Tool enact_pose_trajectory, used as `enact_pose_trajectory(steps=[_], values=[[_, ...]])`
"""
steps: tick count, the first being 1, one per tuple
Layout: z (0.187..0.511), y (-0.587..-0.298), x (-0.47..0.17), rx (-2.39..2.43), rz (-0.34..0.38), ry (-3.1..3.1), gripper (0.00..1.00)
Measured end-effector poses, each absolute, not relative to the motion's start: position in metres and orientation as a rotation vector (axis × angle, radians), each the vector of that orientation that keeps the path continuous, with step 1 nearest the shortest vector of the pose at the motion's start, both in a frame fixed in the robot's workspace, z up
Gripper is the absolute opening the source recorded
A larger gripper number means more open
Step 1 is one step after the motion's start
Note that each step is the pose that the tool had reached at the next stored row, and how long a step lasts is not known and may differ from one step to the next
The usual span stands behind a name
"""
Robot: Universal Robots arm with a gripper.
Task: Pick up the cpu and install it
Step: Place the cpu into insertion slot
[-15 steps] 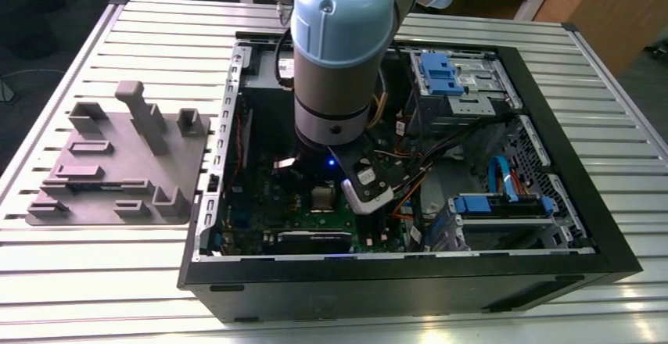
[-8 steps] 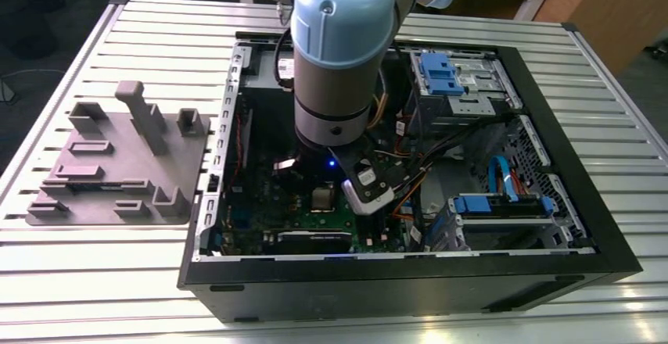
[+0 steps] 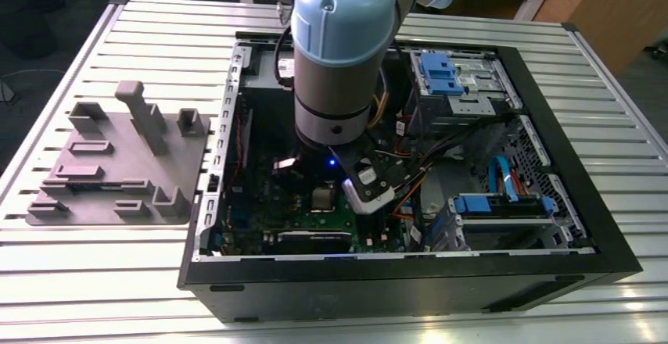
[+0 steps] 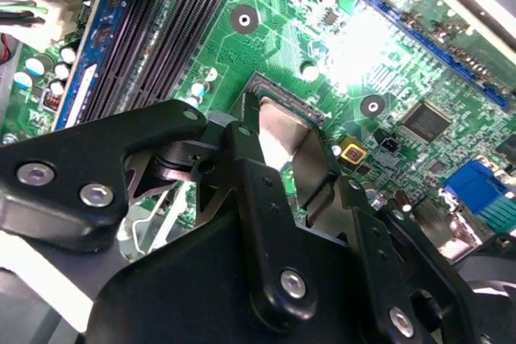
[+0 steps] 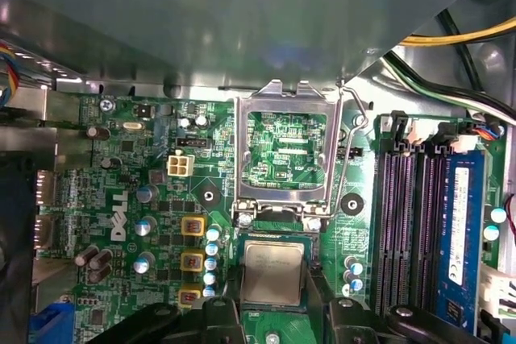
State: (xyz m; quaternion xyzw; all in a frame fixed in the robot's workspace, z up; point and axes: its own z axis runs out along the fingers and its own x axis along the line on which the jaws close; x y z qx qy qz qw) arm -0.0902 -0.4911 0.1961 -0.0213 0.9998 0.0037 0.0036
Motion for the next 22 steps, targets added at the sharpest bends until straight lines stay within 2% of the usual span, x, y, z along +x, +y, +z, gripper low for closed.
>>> enact_pose_trajectory(steps=[2, 3, 12, 16, 22], values=[[0.1961, -0.4911, -0.0903, -0.067, 0.012, 3.134, 0.45], [0.1962, -0.4912, -0.0903, -0.066, 0.015, 3.134, 0.51], [0.193, -0.4897, -0.0903, -0.013, 0.031, 3.134, 0.51], [0.1918, -0.4899, -0.0903, -0.013, 0.046, 3.134, 0.38], [0.1935, -0.4929, -0.0903, -0.017, 0.05, 3.134, 0.38]])
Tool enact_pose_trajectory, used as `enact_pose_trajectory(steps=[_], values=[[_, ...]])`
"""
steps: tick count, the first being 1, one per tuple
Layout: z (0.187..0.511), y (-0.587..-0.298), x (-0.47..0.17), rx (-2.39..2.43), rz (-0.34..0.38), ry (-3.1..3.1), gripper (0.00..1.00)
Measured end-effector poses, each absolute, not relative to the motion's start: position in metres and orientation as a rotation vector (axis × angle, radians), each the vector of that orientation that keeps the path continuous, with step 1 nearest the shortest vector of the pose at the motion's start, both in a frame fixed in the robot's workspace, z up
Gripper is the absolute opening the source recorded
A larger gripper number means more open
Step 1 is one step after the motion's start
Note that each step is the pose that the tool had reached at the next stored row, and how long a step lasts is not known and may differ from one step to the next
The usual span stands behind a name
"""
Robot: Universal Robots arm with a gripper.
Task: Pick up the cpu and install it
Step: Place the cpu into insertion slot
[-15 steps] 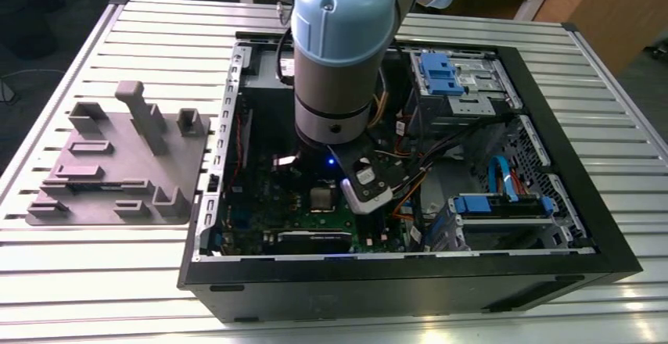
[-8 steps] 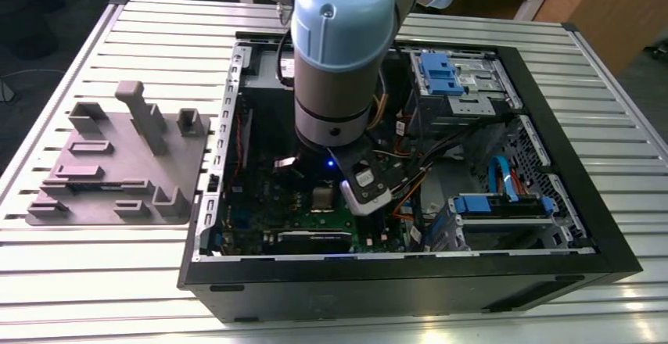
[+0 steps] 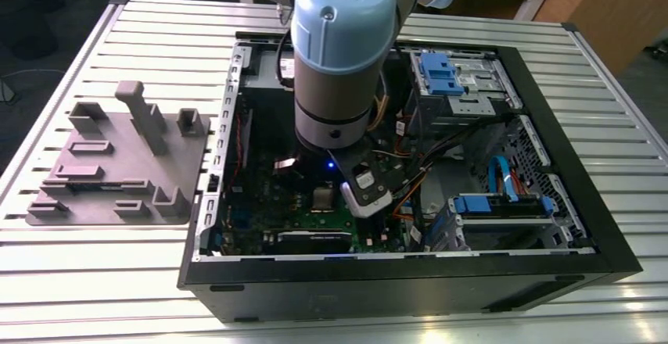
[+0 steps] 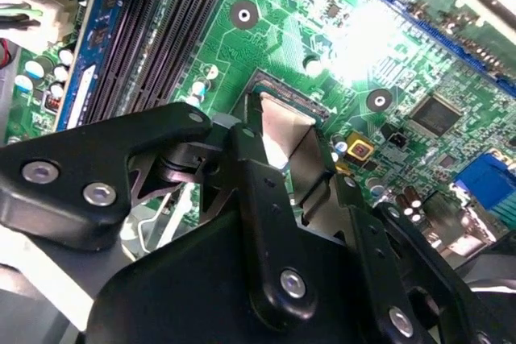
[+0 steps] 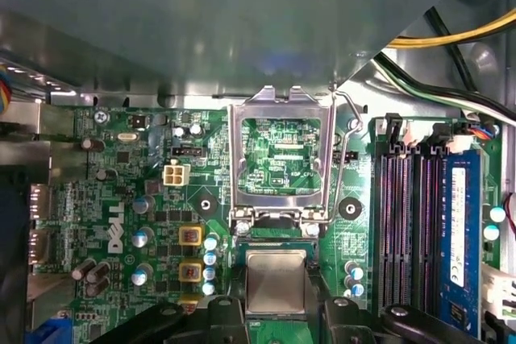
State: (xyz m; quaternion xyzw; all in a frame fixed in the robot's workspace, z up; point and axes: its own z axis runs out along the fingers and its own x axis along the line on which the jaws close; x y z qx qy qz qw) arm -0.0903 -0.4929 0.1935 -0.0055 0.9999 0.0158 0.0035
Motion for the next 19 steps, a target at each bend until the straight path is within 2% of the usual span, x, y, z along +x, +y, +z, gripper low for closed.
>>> enact_pose_trajectory(steps=[19], values=[[0.1935, -0.4953, -0.0902, -0.022, 0.051, 3.134, 0.38]])
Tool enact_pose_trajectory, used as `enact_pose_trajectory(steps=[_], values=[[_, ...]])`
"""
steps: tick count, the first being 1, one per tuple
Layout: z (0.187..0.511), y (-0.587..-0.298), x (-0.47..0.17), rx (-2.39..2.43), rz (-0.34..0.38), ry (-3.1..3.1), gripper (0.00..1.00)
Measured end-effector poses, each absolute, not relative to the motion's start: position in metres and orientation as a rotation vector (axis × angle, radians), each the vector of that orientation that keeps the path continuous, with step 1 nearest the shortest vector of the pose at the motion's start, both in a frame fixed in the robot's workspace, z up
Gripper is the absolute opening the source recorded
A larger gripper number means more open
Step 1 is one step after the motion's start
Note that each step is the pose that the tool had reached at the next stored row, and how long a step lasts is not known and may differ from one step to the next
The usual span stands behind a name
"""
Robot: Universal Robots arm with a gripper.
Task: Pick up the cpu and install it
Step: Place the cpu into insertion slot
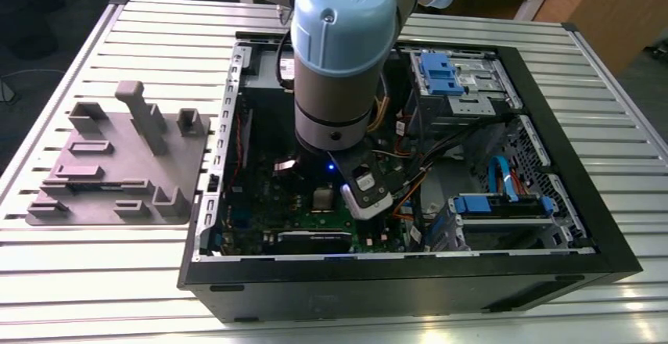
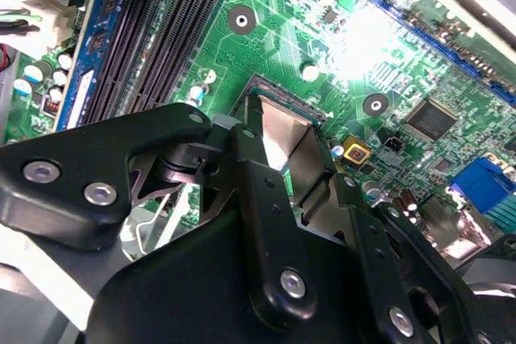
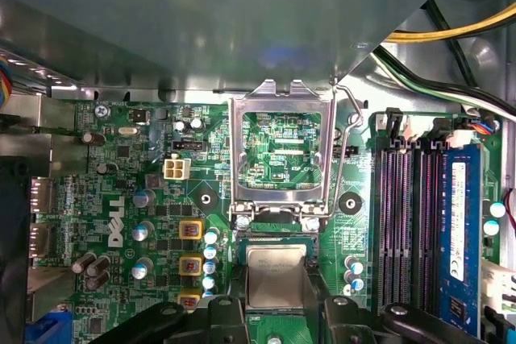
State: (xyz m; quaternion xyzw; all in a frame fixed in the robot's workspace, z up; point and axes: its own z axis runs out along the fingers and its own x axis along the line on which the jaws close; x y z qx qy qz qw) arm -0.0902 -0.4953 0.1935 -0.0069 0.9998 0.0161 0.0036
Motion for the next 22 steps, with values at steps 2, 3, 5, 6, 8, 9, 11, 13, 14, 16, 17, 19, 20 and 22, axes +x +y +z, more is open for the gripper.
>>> enact_pose_trajectory(steps=[2, 3, 5, 6, 8, 9, 11, 13, 14, 16, 17, 19, 20, 22], values=[[0.1936, -0.4952, -0.0902, -0.022, 0.05, 3.134, 0.38], [0.1937, -0.4953, -0.0902, -0.022, 0.05, 3.134, 0.38], [0.1937, -0.4953, -0.0902, -0.022, 0.05, 3.134, 0.4], [0.1937, -0.4953, -0.0902, -0.022, 0.05, 3.134, 0.4], [0.1937, -0.4953, -0.0902, -0.022, 0.05, 3.134, 0.46], [0.1943, -0.4953, -0.0902, -0.022, 0.05, 3.134, 0.46], [0.1969, -0.4953, -0.0903, -0.022, 0.052, 3.134, 0.46], [0.1972, -0.4952, -0.0901, -0.022, 0.053, 3.134, 0.46], [0.1971, -0.4952, -0.09, -0.023, 0.054, 3.134, 0.46], [0.1972, -0.4953, -0.0897, -0.023, 0.054, 3.135, 0.46], [0.1972, -0.4952, -0.0895, -0.023, 0.054, 3.135, 0.46], [0.197, -0.4952, -0.0893, -0.023, 0.054, 3.135, 0.47], [0.1965, -0.4952, -0.0892, -0.023, 0.056, 3.135, 0.53], [0.1953, -0.4952, -0.089, -0.023, 0.065, 3.134, 0.53]])
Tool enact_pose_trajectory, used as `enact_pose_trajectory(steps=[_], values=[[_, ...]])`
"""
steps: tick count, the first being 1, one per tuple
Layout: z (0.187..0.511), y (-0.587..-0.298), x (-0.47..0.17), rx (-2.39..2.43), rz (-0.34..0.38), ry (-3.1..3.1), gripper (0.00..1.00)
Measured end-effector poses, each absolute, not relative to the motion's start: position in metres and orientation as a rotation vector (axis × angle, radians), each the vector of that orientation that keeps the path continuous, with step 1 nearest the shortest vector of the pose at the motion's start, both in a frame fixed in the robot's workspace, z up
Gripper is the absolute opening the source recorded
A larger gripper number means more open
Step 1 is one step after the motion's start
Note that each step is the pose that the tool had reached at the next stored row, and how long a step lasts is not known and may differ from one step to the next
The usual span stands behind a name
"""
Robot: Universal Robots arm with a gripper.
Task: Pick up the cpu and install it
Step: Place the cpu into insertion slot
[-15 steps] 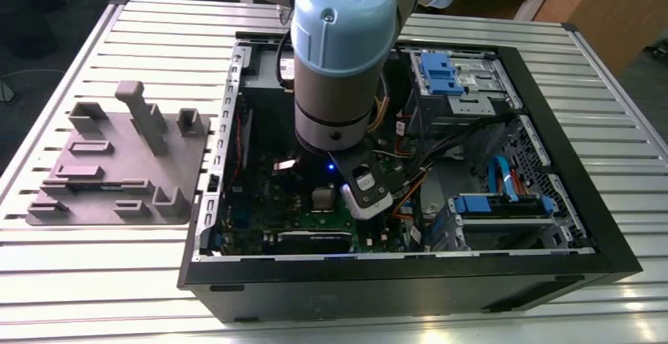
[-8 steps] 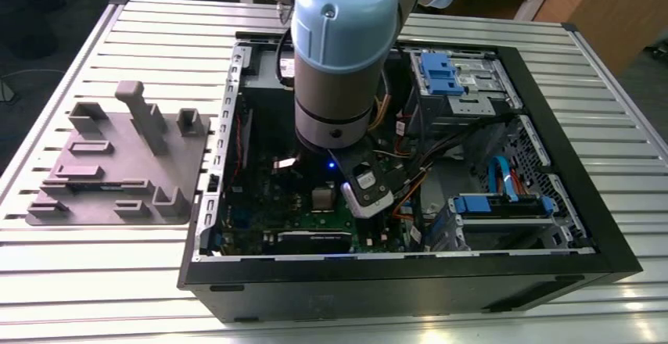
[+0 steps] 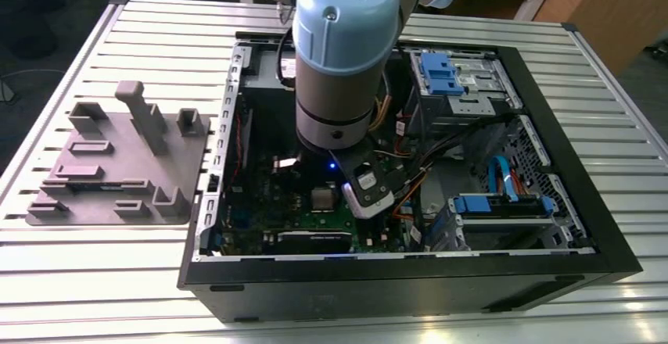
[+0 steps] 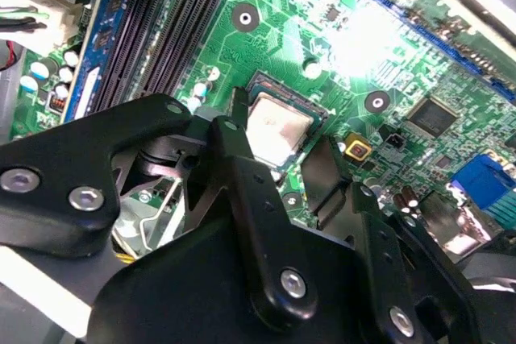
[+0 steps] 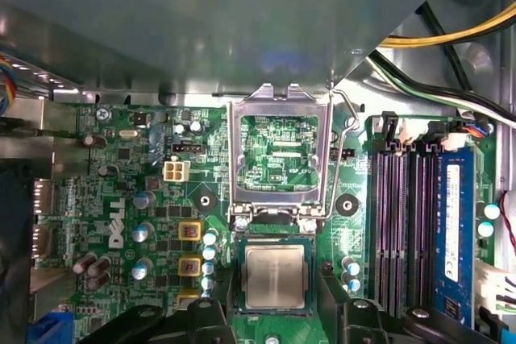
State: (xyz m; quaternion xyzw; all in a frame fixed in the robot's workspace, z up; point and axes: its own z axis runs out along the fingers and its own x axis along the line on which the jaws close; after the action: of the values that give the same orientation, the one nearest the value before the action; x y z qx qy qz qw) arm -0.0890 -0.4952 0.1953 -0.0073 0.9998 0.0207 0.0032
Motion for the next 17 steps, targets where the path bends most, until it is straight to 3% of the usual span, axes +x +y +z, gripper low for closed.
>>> enact_pose_trajectory(steps=[6, 8, 17], values=[[0.1919, -0.4952, -0.0885, -0.023, 0.088, 3.134, 0.52], [0.1918, -0.4952, -0.0885, -0.023, 0.088, 3.134, 0.4], [0.1952, -0.4957, -0.0885, -0.023, 0.088, 3.134, 0.38]])
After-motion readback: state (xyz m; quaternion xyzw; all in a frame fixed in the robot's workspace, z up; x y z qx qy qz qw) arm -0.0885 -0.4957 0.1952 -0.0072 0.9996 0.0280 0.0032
